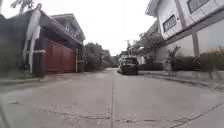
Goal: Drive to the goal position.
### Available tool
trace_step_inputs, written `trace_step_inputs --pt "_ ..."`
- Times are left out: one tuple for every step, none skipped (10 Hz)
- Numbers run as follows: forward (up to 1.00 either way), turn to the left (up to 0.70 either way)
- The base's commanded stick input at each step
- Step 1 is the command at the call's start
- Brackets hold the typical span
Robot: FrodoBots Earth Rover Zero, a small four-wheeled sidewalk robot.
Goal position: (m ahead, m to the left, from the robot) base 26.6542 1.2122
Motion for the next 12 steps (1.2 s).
trace_step_inputs --pt "0.7 0.0" --pt "0.7 0.0" --pt "0.7 0.0" --pt "0.7 0.0" --pt "0.7 0.0" --pt "0.7 0.0" --pt "0.7 0.0" --pt "0.7 0.0" --pt "0.7 0.0" --pt "0.7 0.0" --pt "0.7 0.0" --pt "0.7 0.0"
